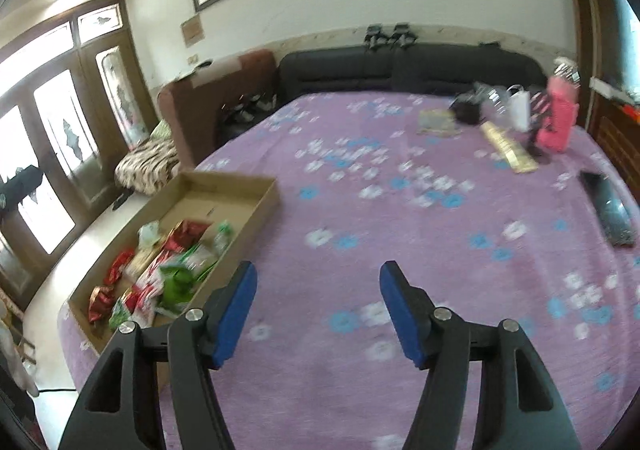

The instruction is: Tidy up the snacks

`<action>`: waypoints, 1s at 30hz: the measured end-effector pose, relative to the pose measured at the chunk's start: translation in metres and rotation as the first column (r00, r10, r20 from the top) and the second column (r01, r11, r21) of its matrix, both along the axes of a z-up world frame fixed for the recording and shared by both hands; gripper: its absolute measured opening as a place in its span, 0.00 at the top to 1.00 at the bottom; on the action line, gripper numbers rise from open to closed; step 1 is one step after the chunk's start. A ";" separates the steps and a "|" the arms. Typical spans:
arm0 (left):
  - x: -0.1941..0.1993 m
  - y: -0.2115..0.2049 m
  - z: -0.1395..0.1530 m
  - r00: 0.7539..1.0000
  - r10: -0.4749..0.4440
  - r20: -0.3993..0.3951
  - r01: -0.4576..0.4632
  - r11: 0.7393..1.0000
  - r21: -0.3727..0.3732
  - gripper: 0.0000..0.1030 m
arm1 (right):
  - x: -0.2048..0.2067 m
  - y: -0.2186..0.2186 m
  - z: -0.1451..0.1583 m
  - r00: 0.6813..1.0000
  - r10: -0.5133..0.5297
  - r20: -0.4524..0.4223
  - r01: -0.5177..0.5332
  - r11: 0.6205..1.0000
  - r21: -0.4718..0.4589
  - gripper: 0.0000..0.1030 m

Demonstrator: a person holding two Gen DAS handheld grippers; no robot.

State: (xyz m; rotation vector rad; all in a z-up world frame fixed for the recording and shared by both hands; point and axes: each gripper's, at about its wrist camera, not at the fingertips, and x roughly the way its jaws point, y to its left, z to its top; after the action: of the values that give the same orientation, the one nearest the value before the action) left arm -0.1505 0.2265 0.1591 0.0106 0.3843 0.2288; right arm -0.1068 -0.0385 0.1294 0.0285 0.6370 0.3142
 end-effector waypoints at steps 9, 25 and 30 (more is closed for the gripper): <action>-0.022 -0.031 0.024 0.991 0.033 0.131 -0.045 0.995 0.085 0.01 | -0.005 -0.039 0.044 0.974 -0.064 0.215 0.096 0.985 -0.141 0.25; -0.017 -0.012 -0.022 0.995 0.092 -0.032 -0.094 0.993 -0.068 0.01 | -0.061 0.044 0.000 0.970 0.226 0.092 -0.216 0.971 -0.103 0.25; -0.010 -0.003 -0.040 0.990 0.095 -0.105 -0.108 0.985 -0.133 0.01 | -0.066 0.061 -0.008 0.966 0.250 0.060 -0.243 0.965 -0.102 0.24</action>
State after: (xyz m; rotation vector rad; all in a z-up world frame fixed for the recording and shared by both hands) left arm -0.1606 0.2236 0.1194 -0.1353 0.4988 0.3029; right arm -0.1732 0.0222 0.1209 -0.1529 0.5831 0.5235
